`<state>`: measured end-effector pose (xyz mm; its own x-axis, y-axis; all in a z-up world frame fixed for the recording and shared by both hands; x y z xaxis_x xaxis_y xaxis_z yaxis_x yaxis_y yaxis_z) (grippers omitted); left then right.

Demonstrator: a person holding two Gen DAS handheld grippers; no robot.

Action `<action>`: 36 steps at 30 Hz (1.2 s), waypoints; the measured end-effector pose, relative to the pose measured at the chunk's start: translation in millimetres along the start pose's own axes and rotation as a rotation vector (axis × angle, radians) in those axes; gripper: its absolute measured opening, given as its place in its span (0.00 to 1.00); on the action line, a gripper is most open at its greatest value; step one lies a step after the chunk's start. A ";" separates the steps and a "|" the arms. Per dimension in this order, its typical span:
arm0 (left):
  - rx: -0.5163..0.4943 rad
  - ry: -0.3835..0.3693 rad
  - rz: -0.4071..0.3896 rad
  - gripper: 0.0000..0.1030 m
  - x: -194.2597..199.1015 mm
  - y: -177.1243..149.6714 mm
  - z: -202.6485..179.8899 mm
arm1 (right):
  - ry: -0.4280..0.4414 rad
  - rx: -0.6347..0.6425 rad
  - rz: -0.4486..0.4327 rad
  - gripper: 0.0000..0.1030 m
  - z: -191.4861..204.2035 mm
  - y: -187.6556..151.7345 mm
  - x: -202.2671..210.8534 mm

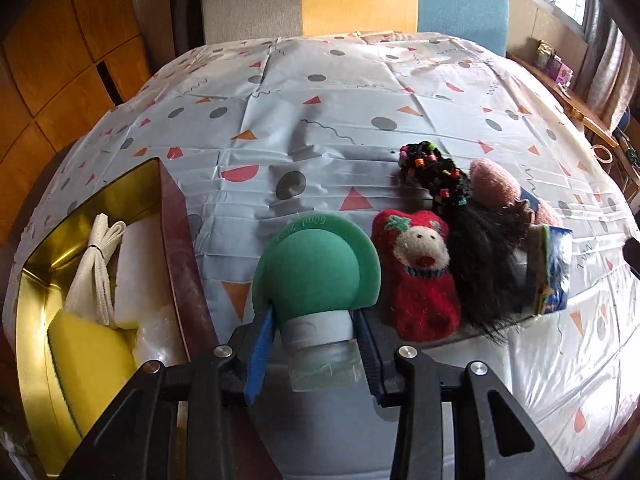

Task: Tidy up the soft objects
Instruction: 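Grasp the green silicone bottle with the left gripper, then grasp the black beaded hair braid with the right gripper while the left holds the bottle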

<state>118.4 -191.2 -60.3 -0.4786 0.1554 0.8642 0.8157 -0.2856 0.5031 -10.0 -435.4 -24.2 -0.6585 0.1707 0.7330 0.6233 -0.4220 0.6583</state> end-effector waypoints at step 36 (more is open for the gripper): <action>-0.251 -0.103 -0.105 0.37 12.8 -96.2 -34.6 | 0.198 0.343 0.253 0.07 145.8 43.1 -122.9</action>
<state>22.6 -194.5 -97.9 -0.5101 0.2883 0.8103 0.6511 -0.4861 0.5829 159.3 -344.7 -60.9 -0.5150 -0.0865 0.8528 0.8560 -0.1040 0.5063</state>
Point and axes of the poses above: each gripper's, at about its wrist camera, not at the fingertips, and x roughly against the way its jaws point, z to its left, y to its top, the point moved 2 cm from there along -x, roughly the way its jaws point, and after that the axes turned 6 degrees about x, right-handed, at the moved point
